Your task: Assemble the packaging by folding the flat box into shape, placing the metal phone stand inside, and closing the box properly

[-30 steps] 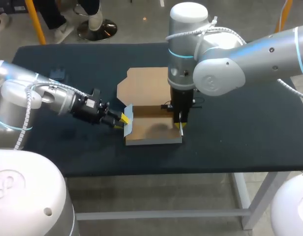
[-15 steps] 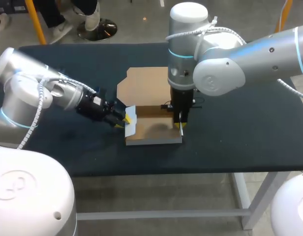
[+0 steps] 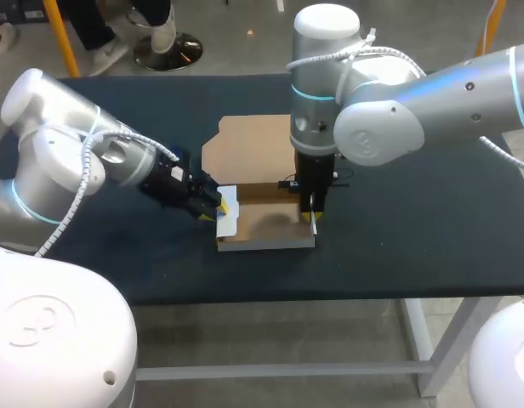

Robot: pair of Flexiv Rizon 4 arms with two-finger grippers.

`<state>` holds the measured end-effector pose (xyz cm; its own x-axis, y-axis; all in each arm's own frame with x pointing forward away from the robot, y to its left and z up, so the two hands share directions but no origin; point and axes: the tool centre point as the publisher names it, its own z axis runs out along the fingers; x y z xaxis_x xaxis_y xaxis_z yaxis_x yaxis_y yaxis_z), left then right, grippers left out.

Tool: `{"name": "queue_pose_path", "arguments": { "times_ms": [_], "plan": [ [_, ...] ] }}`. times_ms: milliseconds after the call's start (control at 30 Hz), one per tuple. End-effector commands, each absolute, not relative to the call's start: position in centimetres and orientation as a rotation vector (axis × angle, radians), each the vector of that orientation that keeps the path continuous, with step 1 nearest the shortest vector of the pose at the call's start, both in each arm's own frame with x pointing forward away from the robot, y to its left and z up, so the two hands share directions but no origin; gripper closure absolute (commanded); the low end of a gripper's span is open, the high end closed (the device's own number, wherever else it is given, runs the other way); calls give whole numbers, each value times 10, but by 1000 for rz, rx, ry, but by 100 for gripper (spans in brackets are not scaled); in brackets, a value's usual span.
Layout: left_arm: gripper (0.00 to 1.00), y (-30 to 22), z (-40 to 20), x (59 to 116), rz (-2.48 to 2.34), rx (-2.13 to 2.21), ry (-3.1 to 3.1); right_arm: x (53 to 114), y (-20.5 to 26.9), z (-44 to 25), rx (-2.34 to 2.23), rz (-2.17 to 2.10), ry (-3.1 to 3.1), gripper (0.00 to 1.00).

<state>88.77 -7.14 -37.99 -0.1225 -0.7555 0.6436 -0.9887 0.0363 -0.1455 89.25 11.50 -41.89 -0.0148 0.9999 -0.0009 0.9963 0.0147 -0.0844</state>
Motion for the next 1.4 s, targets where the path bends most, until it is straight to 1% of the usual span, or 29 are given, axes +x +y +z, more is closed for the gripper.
{"name": "queue_pose_path", "arguments": {
  "times_ms": [33,233,467,767,933,1200,1400],
  "plan": [
    [58,-80,-381,887,721,1836,-1997,893,116,-419,-2162,96,-2195,100],
    [57,-83,-384,888,633,1874,-2051,893,116,-419,-2162,96,-2195,100],
    [60,-82,-387,889,549,1945,-2106,893,116,-419,-2162,96,-2195,100],
    [70,-77,-394,893,455,2030,-2158,893,116,-419,-2162,96,-2195,100],
    [72,-75,-397,894,406,2071,-2188,893,116,-419,-2162,96,-2195,100],
    [79,-74,-401,896,335,2124,-2216,893,116,-419,-2162,96,-2195,100],
    [81,-73,-404,898,283,2161,-2248,893,116,-419,-2162,96,-2195,100]
  ]
}}
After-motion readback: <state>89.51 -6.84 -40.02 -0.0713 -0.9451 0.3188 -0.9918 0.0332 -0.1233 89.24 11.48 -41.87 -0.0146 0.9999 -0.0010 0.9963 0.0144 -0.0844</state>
